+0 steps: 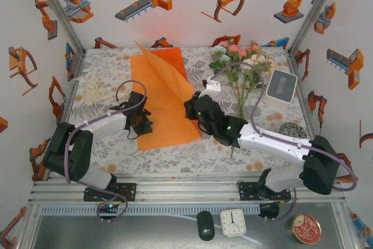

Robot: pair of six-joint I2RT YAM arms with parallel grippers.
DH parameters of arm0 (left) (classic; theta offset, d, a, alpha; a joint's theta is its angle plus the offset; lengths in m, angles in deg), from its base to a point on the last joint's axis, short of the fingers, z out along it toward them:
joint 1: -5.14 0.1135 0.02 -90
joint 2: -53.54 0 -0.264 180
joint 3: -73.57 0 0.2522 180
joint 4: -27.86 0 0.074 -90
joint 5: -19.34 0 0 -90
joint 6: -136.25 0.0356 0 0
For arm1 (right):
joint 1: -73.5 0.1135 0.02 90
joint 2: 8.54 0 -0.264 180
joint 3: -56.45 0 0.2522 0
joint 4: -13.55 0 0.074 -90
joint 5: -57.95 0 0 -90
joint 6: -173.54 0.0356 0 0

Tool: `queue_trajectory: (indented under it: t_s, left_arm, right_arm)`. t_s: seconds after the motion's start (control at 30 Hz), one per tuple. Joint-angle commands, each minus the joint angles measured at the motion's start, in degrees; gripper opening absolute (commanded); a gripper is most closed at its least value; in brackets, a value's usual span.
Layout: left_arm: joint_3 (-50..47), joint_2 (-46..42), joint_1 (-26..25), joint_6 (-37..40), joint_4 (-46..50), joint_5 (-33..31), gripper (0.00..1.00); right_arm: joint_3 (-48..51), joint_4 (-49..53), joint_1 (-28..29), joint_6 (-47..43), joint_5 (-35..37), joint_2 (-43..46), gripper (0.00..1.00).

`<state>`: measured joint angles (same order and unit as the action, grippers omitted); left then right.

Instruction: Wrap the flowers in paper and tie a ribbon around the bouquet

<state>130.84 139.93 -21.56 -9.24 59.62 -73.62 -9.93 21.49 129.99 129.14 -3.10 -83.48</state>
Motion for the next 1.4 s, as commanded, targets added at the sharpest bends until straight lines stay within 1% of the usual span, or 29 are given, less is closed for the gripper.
queue_trajectory:
  t_s: [0.0, 0.1, 0.2, 0.3, 0.37, 0.43, 0.47, 0.5, 0.53, 0.6, 0.67, 0.73, 0.8, 0.83, 0.87, 0.93, 0.97, 1.0, 1.07, 1.13, 1.17, 1.23, 1.3, 1.37]
  left_arm:
    - [-1.1, 2.6, 0.1, 0.4, 5.9, -0.7, 0.0]
    - [-2.4, 2.4, 1.3, 0.2, 6.3, -0.8, 0.0]
    - [-2.8, 2.1, 3.3, 0.5, 6.9, -1.2, 0.0]
    - [-2.4, 2.6, 5.6, 2.1, 7.1, -1.5, 0.0]
    - [-1.2, 3.5, 7.4, 4.3, 7.4, -2.2, 0.0]
    - [0.9, 4.9, 9.3, 6.8, 7.8, -4.5, 0.0]
    - [2.1, 5.8, 10.2, 7.7, 8.0, -5.4, 0.0]
    - [3.4, 6.8, 11.2, 8.8, 7.8, -5.8, 0.0]
    - [4.8, 7.7, 12.0, 9.6, 7.5, -5.8, 0.0]
    - [8.2, 10.0, 13.4, 11.6, 6.1, -6.3, 0.0]
    - [12.5, 12.3, 14.3, 14.0, 4.8, -8.3, 0.01]
    - [17.4, 14.7, 14.5, 17.2, 4.5, -10.9, 0.05]
    - [21.3, 15.5, 14.7, 20.1, 4.8, -12.9, 0.12]
    - [22.3, 14.8, 14.7, 20.7, 5.0, -13.5, 0.16]
    - [22.9, 13.4, 14.7, 21.3, 5.2, -13.8, 0.19]
    - [22.3, 8.9, 14.4, 21.4, 5.8, -13.8, 0.22]
    - [21.6, 6.2, 14.1, 20.3, 6.4, -13.3, 0.23]
    - [20.6, 3.4, 13.4, 18.7, 7.0, -12.5, 0.23]
    - [18.5, -0.7, 10.5, 15.6, 7.4, -10.4, 0.23]
    - [16.7, -2.8, 6.6, 12.4, 8.5, -10.0, 0.23]
    - [16.1, -2.9, 5.1, 10.2, 9.6, -9.8, 0.22]
    - [14.5, -1.8, 4.2, 6.7, 10.3, -7.2, 0.16]
    - [13.5, 0.3, 4.2, 5.5, 10.2, -5.9, 0.07]
    - [13.3, 2.2, 4.2, 6.0, 10.2, -5.9, 0.01]
  right_arm:
    - [2.2, 6.7, -3.8, 6.8, 1.9, 3.6, 0.0]
    - [4.3, 14.9, -7.4, 11.9, 5.7, 6.3, 0.0]
    - [7.6, 24.9, -10.5, 18.9, 9.3, 9.5, 0.0]
    - [12.3, 32.4, -11.4, 23.0, 10.3, 13.3, 0.0]
    - [16.3, 36.0, -11.4, 25.5, 9.4, 16.4, 0.0]
    - [20.2, 39.0, -11.4, 27.9, 6.9, 20.2, 0.0]
    - [21.9, 38.3, -11.4, 27.6, 4.5, 21.9, 0.0]
    - [23.9, 35.9, -11.3, 26.3, 0.6, 23.9, 0.01]
    - [25.5, 33.1, -11.2, 24.5, -3.0, 25.5, 0.08]
    - [29.4, 27.0, -10.3, 23.7, -11.9, 28.0, 0.27]
    - [29.9, 26.7, -7.4, 24.4, -14.1, 29.3, 0.39]
    - [26.2, 31.7, -4.3, 22.0, -12.3, 30.2, 0.47]
    - [20.1, 38.4, -3.6, 16.6, -10.2, 30.7, 0.55]
    - [17.4, 41.3, -3.6, 14.0, -8.8, 30.8, 0.58]
    - [14.7, 43.2, -3.6, 10.5, -7.1, 30.8, 0.6]
    - [11.0, 43.2, -4.1, 1.8, -4.7, 30.3, 0.67]
    - [9.3, 42.4, -5.9, -2.7, -4.3, 28.7, 0.69]
    - [7.2, 41.5, -9.6, -7.1, -6.8, 26.0, 0.69]
    - [2.5, 39.5, -17.7, -11.9, -13.1, 19.6, 0.67]
    - [0.1, 31.3, -23.3, -17.5, -21.9, 12.8, 0.64]
    - [-1.4, 27.7, -26.4, -19.0, -26.2, 8.2, 0.6]
    - [-6.3, 25.0, -30.7, -21.1, -32.6, -0.8, 0.48]
    - [-11.6, 24.9, -32.7, -22.8, -33.3, -9.0, 0.29]
    - [-13.6, 23.3, -34.2, -22.7, -32.8, -14.3, 0.13]
